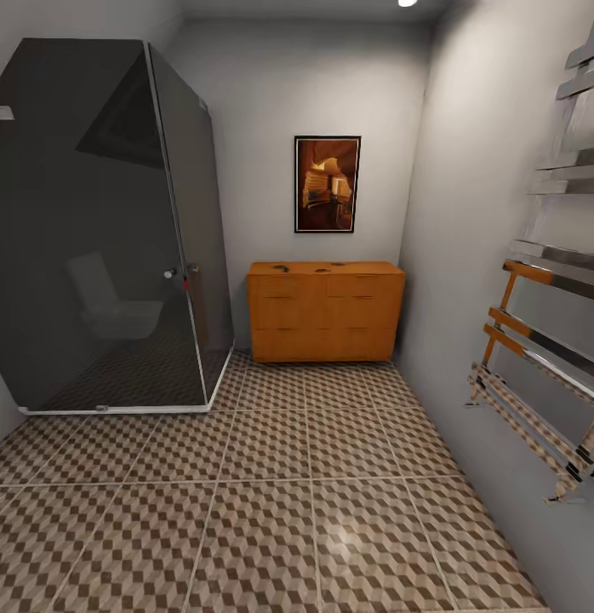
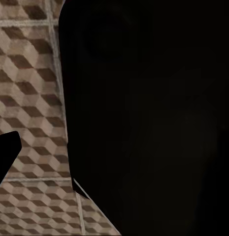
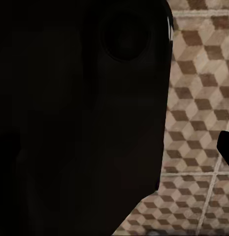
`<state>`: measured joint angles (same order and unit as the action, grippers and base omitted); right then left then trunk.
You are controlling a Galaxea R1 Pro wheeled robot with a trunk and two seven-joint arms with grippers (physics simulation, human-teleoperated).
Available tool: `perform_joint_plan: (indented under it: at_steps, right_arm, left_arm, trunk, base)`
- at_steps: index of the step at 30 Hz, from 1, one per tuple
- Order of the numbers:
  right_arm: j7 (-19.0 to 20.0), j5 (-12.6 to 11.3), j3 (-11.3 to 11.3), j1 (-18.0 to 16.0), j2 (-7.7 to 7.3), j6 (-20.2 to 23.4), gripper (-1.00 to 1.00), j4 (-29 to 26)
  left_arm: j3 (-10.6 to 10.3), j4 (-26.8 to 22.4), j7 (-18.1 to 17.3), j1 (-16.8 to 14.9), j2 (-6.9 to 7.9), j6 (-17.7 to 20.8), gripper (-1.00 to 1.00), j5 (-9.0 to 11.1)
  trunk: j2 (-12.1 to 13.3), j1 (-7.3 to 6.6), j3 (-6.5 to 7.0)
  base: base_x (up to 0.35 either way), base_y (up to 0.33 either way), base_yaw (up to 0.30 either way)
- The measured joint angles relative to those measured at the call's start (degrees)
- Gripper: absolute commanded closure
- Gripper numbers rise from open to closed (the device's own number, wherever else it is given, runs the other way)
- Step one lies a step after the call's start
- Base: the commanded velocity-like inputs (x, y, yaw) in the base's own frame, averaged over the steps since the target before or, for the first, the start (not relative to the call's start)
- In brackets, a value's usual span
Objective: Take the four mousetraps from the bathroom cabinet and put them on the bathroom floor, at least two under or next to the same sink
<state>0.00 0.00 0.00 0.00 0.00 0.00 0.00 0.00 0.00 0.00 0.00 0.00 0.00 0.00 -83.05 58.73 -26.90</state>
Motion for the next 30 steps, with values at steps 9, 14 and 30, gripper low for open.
perform_joint_plan:
  at_steps: [9, 14, 30]
  right_arm:
    - [0.1, 0.1, 0.1, -0.2, 1.75, -1.1, -1.00, -1.8]
    - [0.0, -0.1, 0.1, -0.2, 2.16, -2.7, -1.00, -2.2]
    - [-0.1, 0.0, 0.1, -0.2, 2.12, -5.9, -1.00, -4.6]
  left_arm:
    - [0.3, -0.2, -0.3, 0.4, -0.35, -0.2, -1.00, -0.1]
    - [0.2, -0.2, -0.3, 0.4, -0.35, -0.2, -1.00, -0.1]
    - [0.4, -3.4, -0.1, 0.4, 0.22, -0.3, -1.00, -0.2]
  trunk:
    - [0.0, 0.00, 0.01]
    - [0.0, 0.00, 0.01]
    - [0.0, 0.00, 0.01]
  base:
    - [0.000, 0.000, 0.000]
    - [0.000, 0.000, 0.000]
    - [0.000, 0.000, 0.000]
